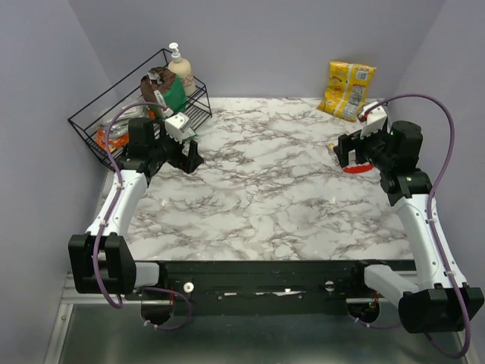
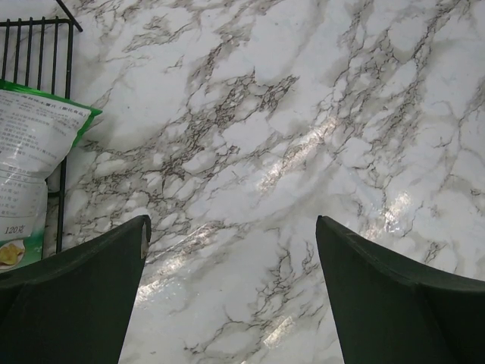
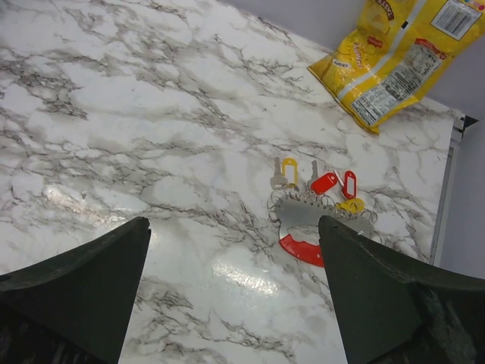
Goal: Remove the keys from the keyring
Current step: Move the keyring to the center of the board.
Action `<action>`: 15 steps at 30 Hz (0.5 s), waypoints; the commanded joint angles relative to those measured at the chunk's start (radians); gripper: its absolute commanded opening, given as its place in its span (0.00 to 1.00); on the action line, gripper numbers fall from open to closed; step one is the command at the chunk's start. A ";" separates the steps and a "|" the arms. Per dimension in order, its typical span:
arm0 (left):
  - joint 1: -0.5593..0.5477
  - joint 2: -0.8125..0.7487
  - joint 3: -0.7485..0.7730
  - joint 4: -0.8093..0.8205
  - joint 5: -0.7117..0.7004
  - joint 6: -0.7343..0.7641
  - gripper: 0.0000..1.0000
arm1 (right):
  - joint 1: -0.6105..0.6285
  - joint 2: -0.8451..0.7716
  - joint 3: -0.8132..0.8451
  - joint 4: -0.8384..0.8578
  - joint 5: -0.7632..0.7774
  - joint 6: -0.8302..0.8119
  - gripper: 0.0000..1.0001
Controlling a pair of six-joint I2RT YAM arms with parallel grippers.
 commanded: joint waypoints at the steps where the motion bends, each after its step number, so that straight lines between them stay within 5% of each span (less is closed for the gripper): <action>1: 0.004 0.021 -0.004 0.003 0.030 -0.005 0.99 | -0.005 0.013 -0.005 -0.022 -0.020 0.004 1.00; 15: 0.002 0.029 -0.017 0.007 0.033 0.006 0.99 | -0.005 0.027 -0.054 0.008 0.019 -0.075 1.00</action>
